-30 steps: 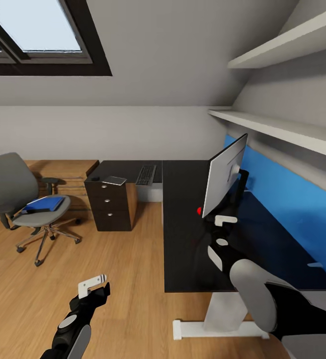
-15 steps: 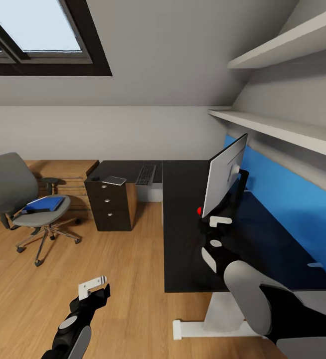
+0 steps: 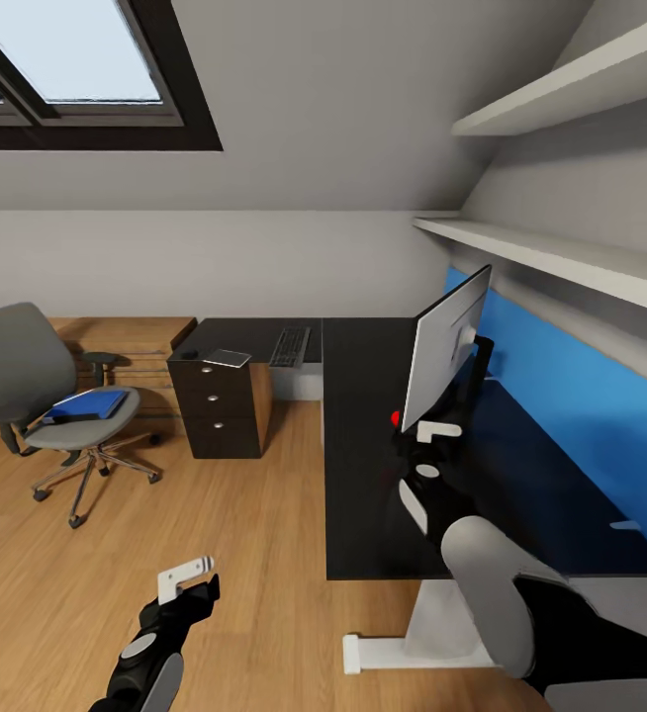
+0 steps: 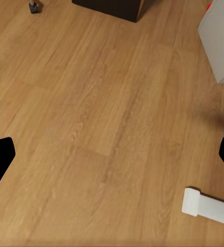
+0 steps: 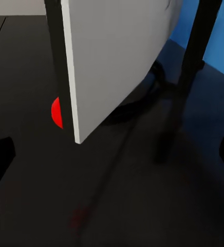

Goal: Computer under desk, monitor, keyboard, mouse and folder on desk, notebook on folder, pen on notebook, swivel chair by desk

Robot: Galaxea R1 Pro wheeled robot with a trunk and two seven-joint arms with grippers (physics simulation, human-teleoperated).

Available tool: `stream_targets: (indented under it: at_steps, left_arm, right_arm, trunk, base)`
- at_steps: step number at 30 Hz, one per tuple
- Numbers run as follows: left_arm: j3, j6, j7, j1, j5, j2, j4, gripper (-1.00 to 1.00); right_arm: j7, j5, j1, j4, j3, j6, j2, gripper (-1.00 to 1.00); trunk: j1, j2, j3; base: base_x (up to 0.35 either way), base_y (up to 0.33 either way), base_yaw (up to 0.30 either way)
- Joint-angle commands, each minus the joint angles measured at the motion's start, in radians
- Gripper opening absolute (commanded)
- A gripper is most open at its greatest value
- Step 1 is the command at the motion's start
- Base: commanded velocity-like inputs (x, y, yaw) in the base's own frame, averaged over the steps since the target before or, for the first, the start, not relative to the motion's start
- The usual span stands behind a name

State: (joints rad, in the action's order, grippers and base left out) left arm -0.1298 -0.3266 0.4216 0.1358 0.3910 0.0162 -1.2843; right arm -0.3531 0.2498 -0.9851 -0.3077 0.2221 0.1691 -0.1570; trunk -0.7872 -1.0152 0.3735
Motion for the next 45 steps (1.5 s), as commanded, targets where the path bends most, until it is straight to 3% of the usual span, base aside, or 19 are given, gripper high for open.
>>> stream_targets:
  at_steps: [1, 8, 9, 15, 17, 22, 34, 45]
  left_arm:
    - [-0.003, -0.002, 0.009, 0.001, 0.009, 0.002, -0.001, 1.0]
    - [-0.004, -0.002, 0.009, 0.001, 0.009, 0.001, -0.001, 1.0]
    - [-0.005, -0.002, 0.009, 0.001, 0.009, 0.001, 0.0, 1.0]
    - [-0.006, -0.002, 0.009, 0.001, 0.008, 0.001, 0.005, 1.0]
    - [-0.005, -0.001, 0.009, 0.001, 0.007, 0.001, 0.006, 1.0]
    - [-0.004, 0.001, 0.007, 0.001, 0.008, 0.001, 0.006, 1.0]
    - [-0.004, 0.0, 0.007, 0.001, 0.008, 0.002, 0.006, 1.0]
    - [-0.005, -0.001, 0.006, 0.001, 0.008, 0.002, 0.006, 1.0]
  right_arm:
    - [-0.001, 0.01, 0.005, -0.019, 0.008, -0.009, -0.003, 1.0]
    - [0.003, 0.005, 0.124, -0.333, 0.005, -0.238, -0.016, 1.0]
    - [0.009, 0.002, 0.162, -0.415, 0.001, -0.304, -0.017, 1.0]
    - [0.037, -0.01, 0.243, -0.585, -0.02, -0.408, -0.017, 1.0]
    - [0.045, -0.013, 0.259, -0.615, -0.048, -0.424, -0.017, 1.0]
    - [0.05, -0.014, 0.267, -0.626, -0.072, -0.427, -0.017, 1.0]
    - [0.047, -0.011, 0.294, -0.628, -0.078, -0.295, -0.017, 1.0]
    - [0.042, -0.006, 0.296, -0.629, -0.077, -0.287, -0.017, 1.0]
  trunk:
    - [0.0, -0.001, 0.001]
    - [0.0, -0.001, 0.001]
    - [0.0, -0.001, 0.001]
    - [0.0, -0.001, 0.001]
    - [0.0, -0.001, 0.001]
    - [0.0, -0.001, 0.001]
    - [0.0, -0.001, 0.001]
    - [0.0, -0.001, 0.001]
  base:
    - [0.0, 0.0, 0.0]
    - [0.0, 0.0, 0.0]
    - [0.0, 0.0, 0.0]
    - [0.0, 0.0, 0.0]
    - [0.0, 0.0, 0.0]
    - [0.051, 0.021, 0.0]
    - [0.276, 0.101, 0.0]
    - [0.184, 0.003, 0.0]
